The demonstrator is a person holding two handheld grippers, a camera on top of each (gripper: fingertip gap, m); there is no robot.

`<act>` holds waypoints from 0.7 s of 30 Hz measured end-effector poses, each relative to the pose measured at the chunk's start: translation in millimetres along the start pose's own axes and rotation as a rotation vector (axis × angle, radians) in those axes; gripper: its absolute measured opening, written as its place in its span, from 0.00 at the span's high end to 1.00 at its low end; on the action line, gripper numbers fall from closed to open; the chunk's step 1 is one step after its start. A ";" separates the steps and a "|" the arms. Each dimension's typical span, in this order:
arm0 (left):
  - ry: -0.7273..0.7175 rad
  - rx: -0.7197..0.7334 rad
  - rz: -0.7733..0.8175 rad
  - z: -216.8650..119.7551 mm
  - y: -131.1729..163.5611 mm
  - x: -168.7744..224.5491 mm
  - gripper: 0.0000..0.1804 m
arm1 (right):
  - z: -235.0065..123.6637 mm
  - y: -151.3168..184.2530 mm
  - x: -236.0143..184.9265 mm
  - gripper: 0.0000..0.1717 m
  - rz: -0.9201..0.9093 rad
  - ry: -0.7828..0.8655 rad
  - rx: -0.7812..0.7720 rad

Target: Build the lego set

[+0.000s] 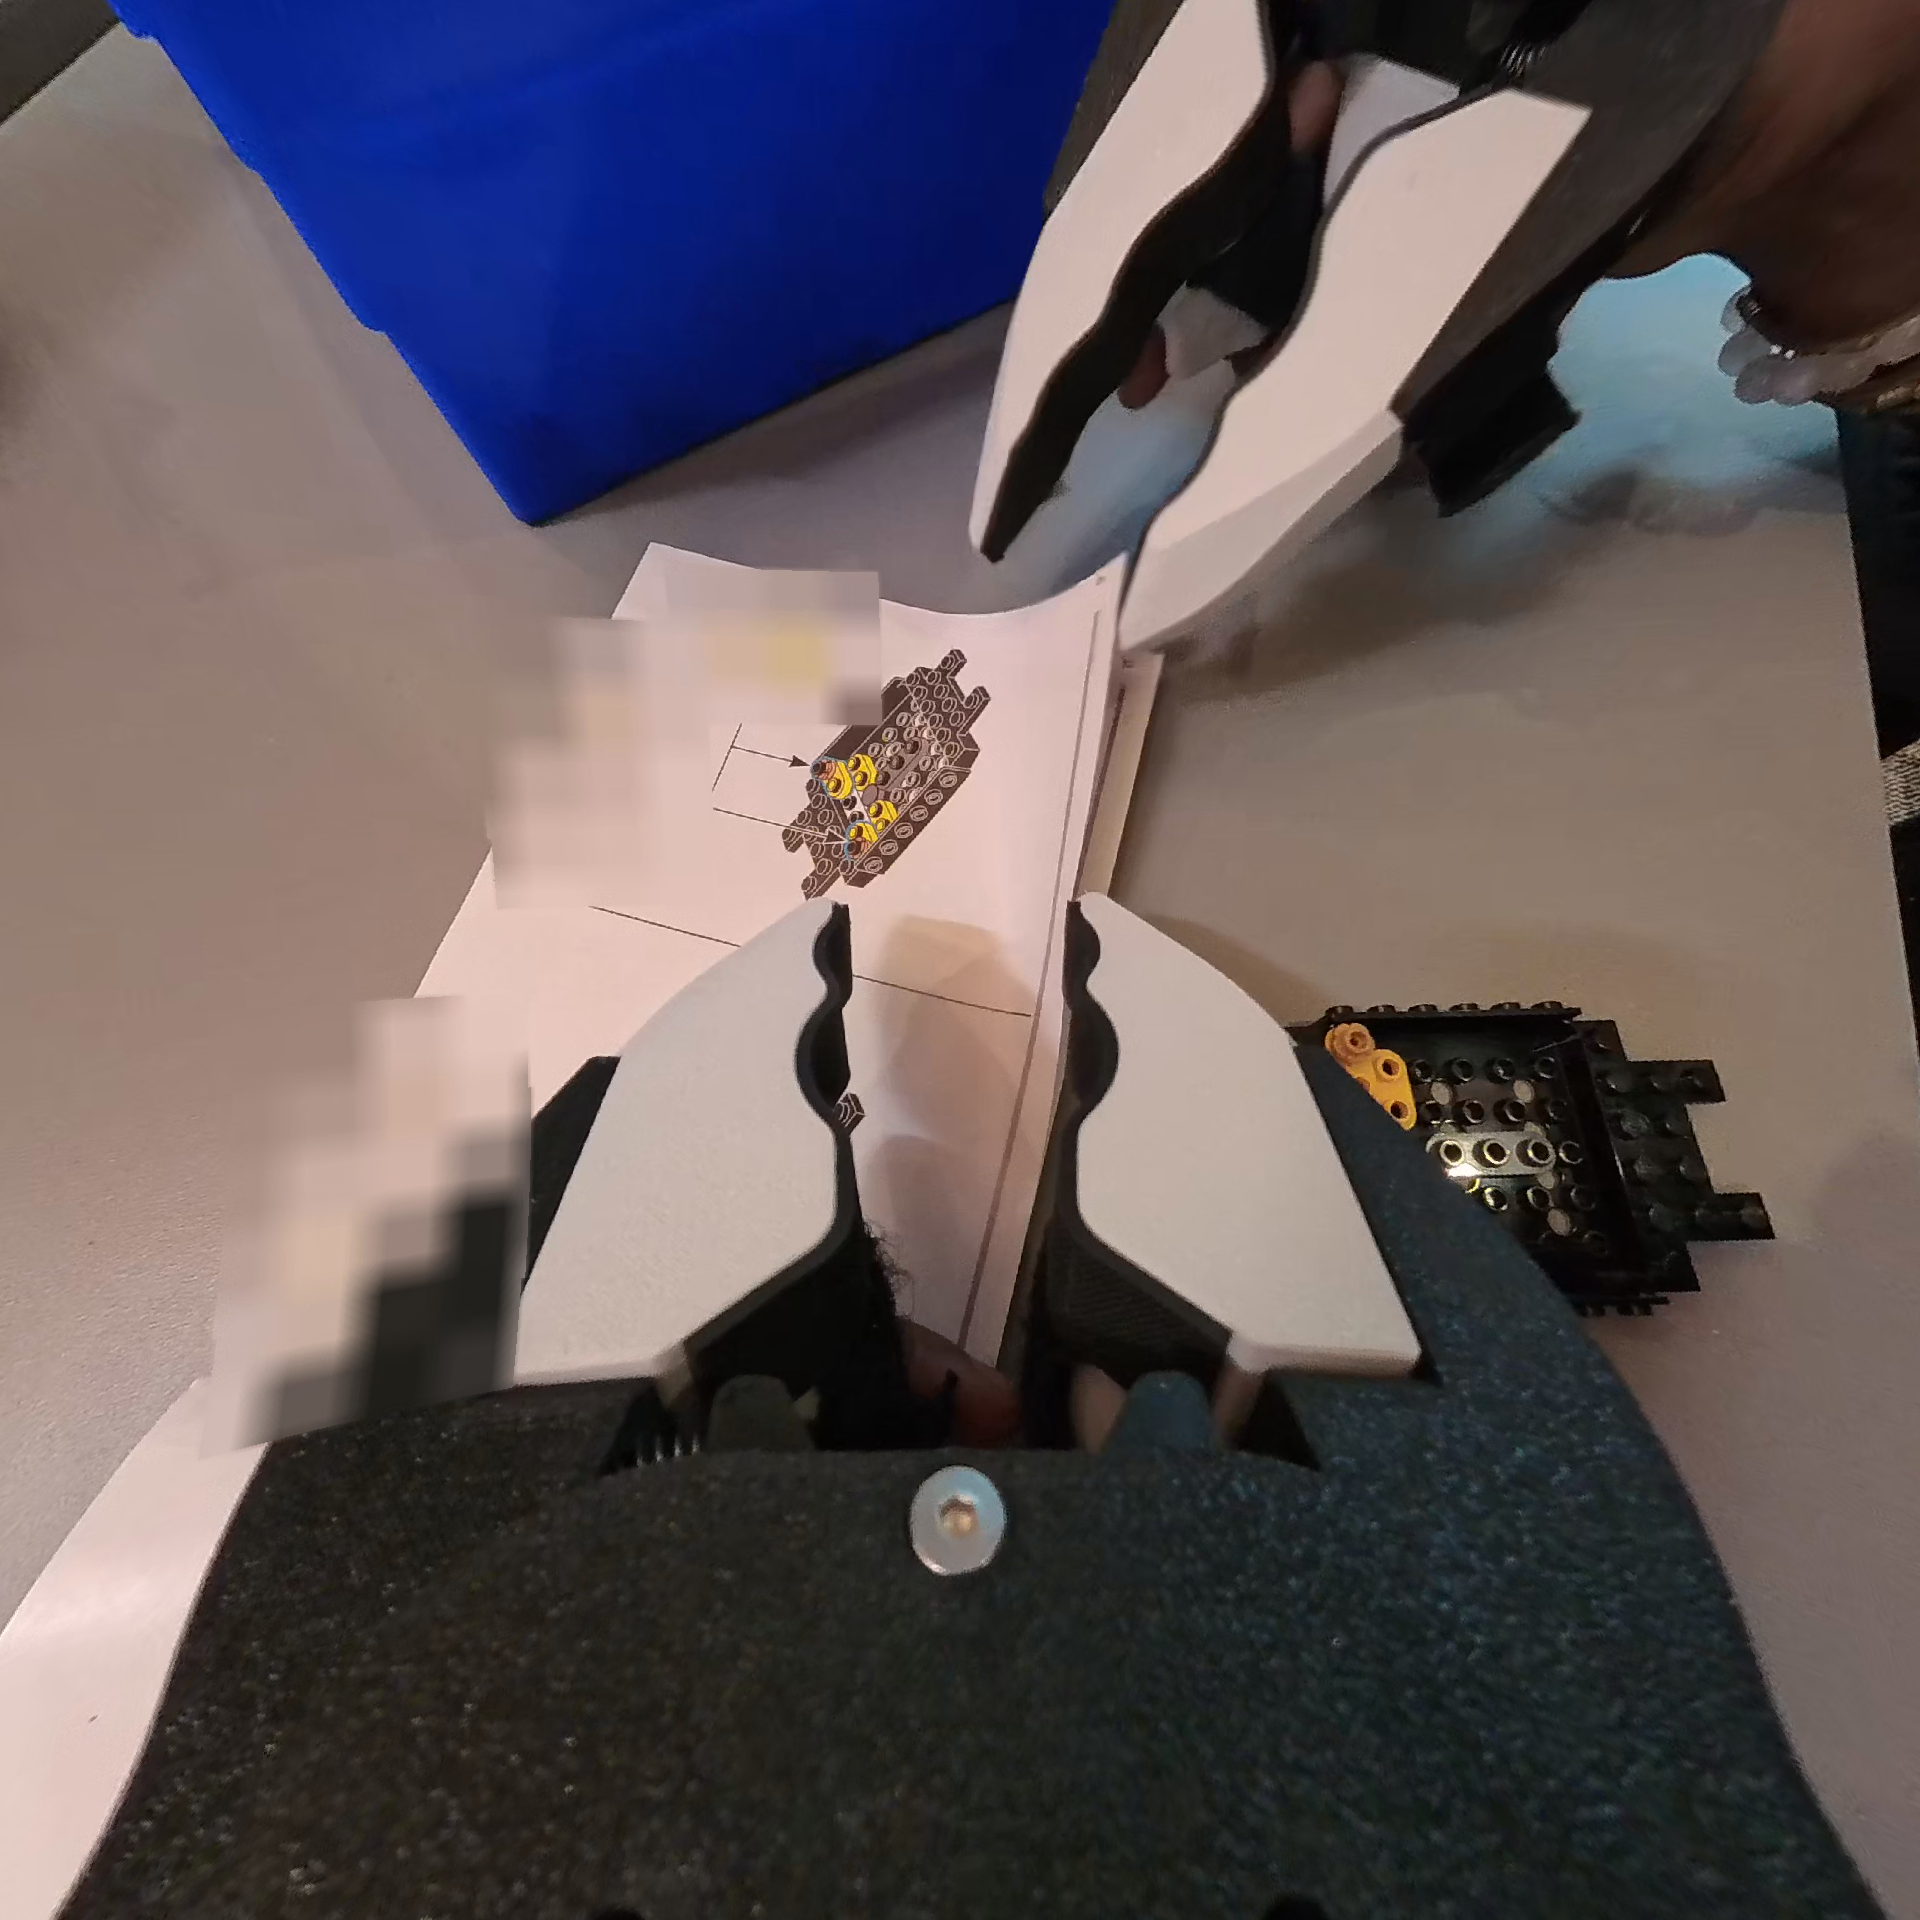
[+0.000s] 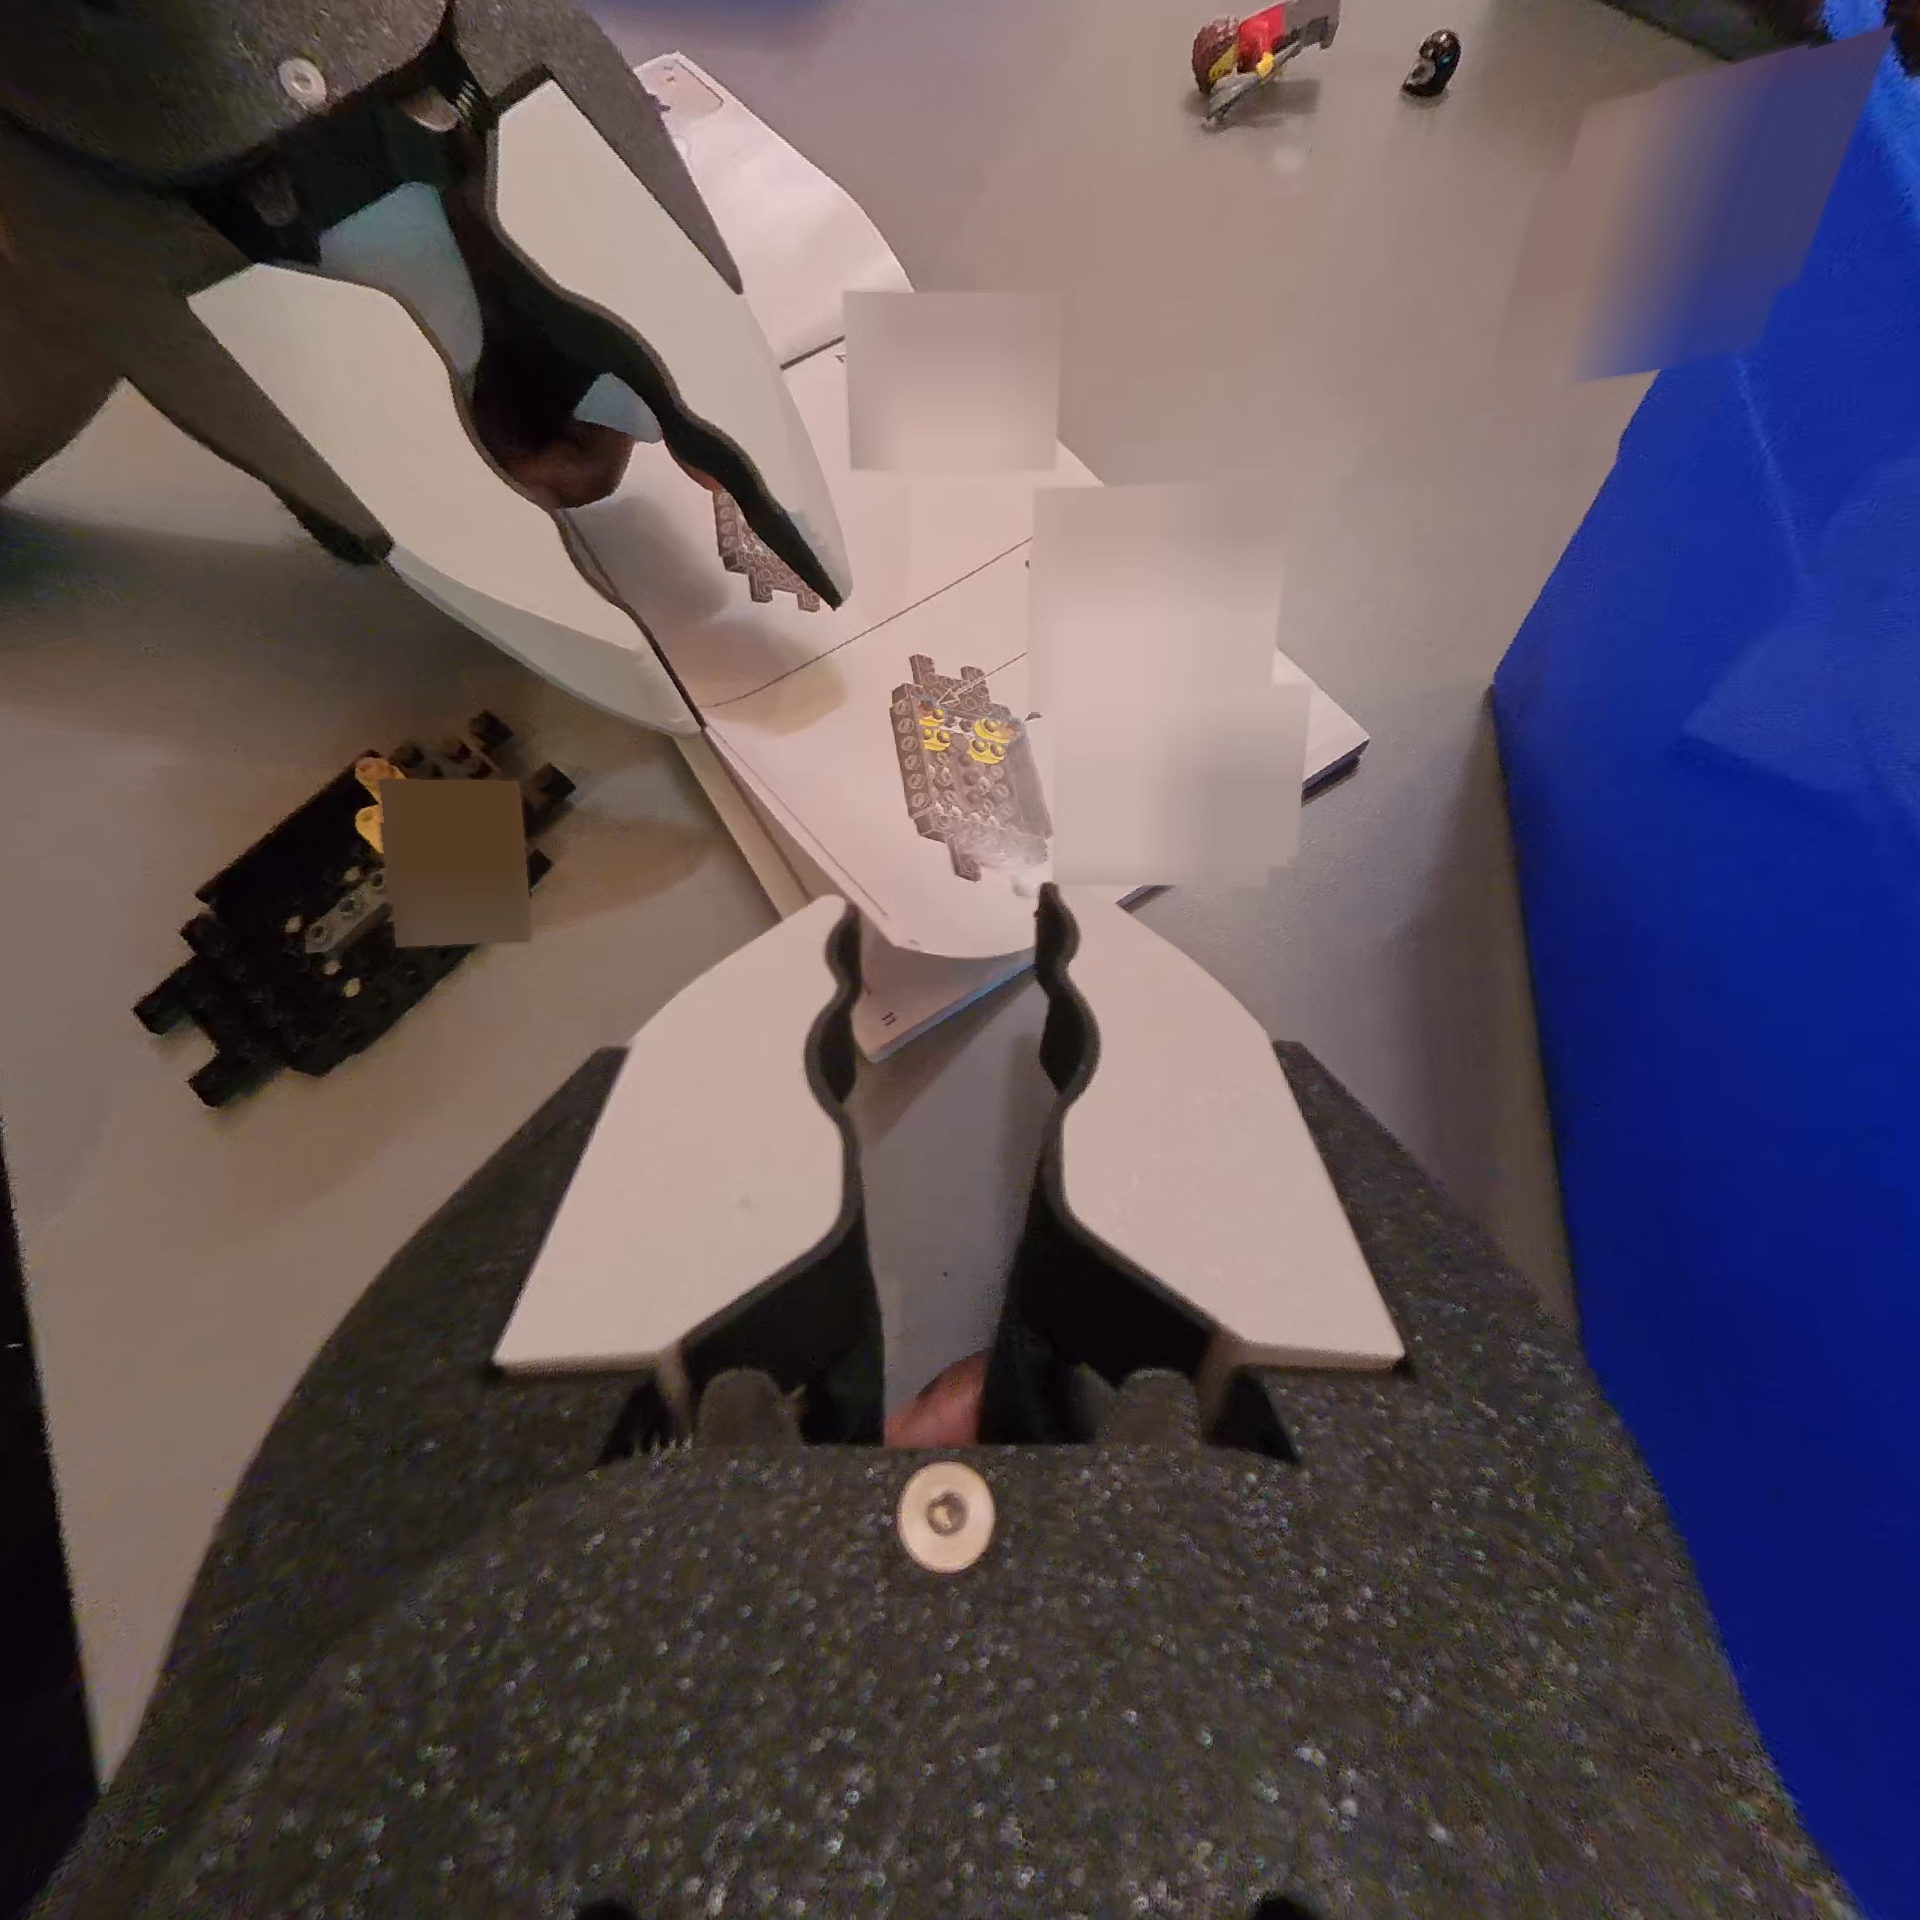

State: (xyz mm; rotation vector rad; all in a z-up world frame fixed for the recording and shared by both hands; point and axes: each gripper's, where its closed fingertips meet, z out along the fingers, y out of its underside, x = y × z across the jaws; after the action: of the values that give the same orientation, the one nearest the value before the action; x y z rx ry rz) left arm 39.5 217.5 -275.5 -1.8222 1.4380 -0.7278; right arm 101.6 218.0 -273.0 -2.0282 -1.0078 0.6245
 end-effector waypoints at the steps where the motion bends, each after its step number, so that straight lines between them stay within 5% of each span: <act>1: 0.001 -0.001 0.003 0.1 0.1 0.3 0.79 | 0.0 -0.7 0.6 0.84 -0.033 0.012 0.007; 8: -0.001 -0.007 0.028 -0.1 0.5 1.9 0.77 | -0.5 -7.0 -3.2 0.98 -0.269 0.071 0.053; 12: -0.102 0.013 0.198 0.3 -11.5 5.5 0.73 | -4.7 -20.5 -8.3 0.99 -0.313 0.096 0.106; 17: -0.219 0.075 0.331 -1.5 -34.4 10.9 0.81 | -16.5 -45.7 -16.7 0.99 -0.353 0.148 0.198; 21: -0.365 0.011 0.418 -7.3 -32.9 0.4 1.00 | -21.5 -60.9 -28.1 0.98 -0.402 0.177 0.252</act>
State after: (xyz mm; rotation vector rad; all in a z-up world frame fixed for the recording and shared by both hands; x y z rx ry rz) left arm 53.0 220.6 -244.9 -1.4776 1.4887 -0.1810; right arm 73.8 209.6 -208.8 -1.5719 -1.1269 0.3314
